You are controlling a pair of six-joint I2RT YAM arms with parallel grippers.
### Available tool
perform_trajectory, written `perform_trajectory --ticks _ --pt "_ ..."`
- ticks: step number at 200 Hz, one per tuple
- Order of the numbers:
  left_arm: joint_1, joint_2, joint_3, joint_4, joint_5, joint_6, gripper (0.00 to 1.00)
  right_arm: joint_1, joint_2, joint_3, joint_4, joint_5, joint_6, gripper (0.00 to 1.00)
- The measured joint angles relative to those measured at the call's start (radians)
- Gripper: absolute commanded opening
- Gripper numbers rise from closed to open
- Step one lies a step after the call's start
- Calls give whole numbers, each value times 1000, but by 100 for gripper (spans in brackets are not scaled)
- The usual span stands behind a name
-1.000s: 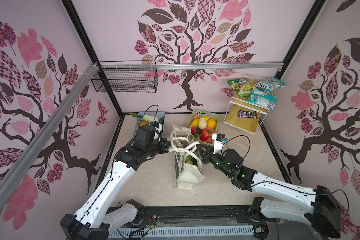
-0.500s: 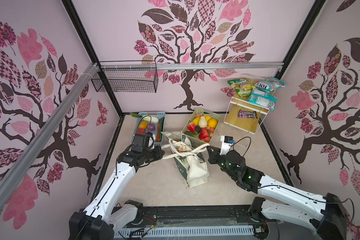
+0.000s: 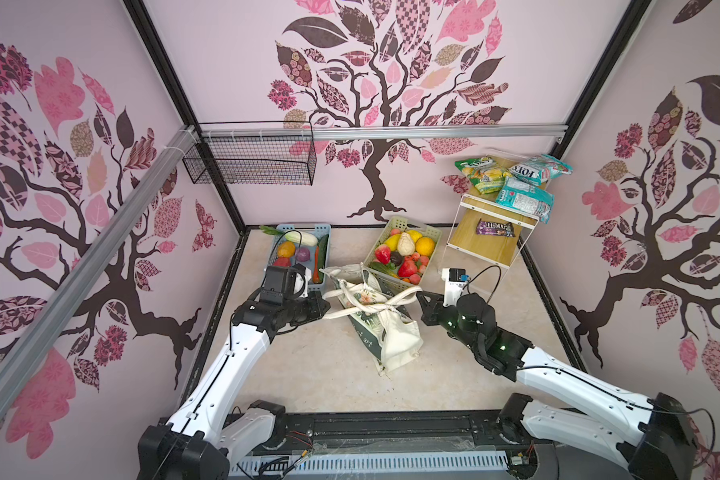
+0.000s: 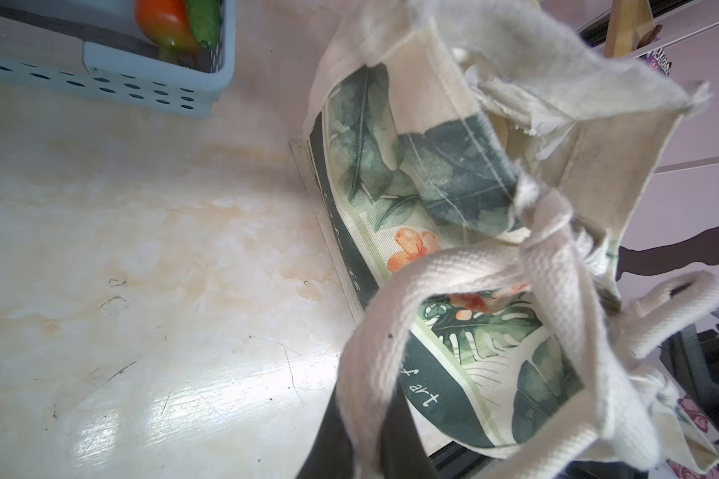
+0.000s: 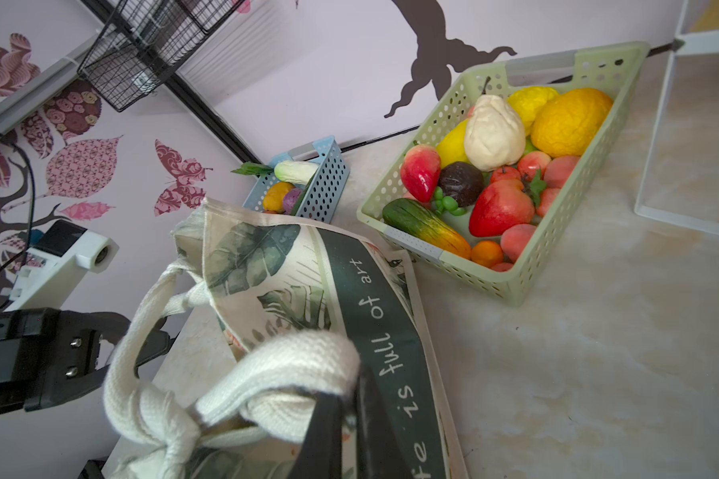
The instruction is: Place the food into the grocery bag and tie it
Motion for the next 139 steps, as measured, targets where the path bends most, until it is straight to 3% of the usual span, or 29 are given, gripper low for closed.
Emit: perform_trajectory --ticks 63,103,139 --pt "-58 -63 16 -15 10 -21 9 -10 21 245 -269 -68 -119 44" --pt "-82 -52 16 3 9 -39 9 -10 -29 288 -411 -111 -106 43" --pt "-85 -51 16 6 6 -42 9 35 4 288 -404 -187 -31 45"
